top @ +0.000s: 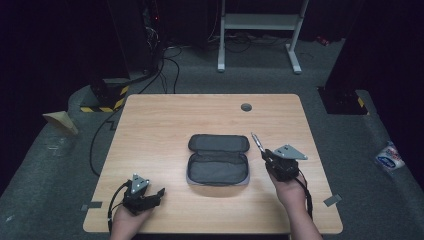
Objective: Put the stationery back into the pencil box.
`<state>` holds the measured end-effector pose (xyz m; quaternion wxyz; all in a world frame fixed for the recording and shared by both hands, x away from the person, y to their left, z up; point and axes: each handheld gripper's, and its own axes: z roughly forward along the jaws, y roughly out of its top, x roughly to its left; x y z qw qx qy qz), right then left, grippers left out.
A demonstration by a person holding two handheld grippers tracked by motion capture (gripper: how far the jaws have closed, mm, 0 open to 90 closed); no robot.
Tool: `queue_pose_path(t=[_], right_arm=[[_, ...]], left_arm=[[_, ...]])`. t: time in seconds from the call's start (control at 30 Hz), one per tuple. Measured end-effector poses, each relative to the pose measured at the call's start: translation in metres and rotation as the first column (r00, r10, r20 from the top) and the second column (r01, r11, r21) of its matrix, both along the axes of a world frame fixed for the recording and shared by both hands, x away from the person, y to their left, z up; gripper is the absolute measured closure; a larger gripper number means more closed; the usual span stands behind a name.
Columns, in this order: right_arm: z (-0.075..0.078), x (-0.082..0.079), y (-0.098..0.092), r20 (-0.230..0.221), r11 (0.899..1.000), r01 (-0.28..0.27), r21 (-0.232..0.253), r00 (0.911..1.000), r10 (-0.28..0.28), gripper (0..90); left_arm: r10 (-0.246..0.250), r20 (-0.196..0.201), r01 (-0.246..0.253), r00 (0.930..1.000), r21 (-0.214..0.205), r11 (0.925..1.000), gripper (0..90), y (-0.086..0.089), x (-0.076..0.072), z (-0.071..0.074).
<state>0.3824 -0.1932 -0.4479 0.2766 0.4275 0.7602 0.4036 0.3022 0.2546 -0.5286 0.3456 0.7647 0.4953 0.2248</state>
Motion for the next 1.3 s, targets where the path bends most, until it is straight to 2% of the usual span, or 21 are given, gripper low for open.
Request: queue_pose_path(t=[0.2,0.3,0.4,0.67,1.03,1.3], right_arm=[[0.012,0.0,0.011,0.017,0.999,-0.043,-0.017,0.9989,0.043,78.7],[0.017,0.0,0.015,0.003,0.998,-0.054,-0.014,0.9985,0.054,78.7],[0.021,-0.001,0.02,0.02,0.997,-0.075,-0.034,0.9969,0.076,78.7],[0.025,0.001,0.039,0.025,0.992,-0.123,-0.038,0.9919,0.124,78.7],[0.028,0.001,0.064,0.027,0.978,-0.202,-0.058,0.9787,0.204,78.7],[0.021,-0.001,0.083,0.007,0.964,-0.257,-0.063,0.9662,0.258,78.7]], left_arm=[[-0.001,0.001,0.001,1.0,-0.001,1.0,28.8,-0.001,0.001,0.0],[0.002,0.003,-0.002,1.0,-0.002,1.0,28.8,-0.001,0.002,0.0],[-0.002,0.004,0.002,1.0,-0.002,1.0,28.8,-0.001,0.003,0.0],[-0.008,0.0,0.008,1.0,0.005,1.0,28.8,-0.001,0.004,0.0],[-0.008,0.0,0.008,1.0,0.005,1.0,28.8,-0.001,0.004,0.0],[-0.008,0.0,0.008,1.0,0.005,1.0,28.7,0.0,0.004,0.0]])
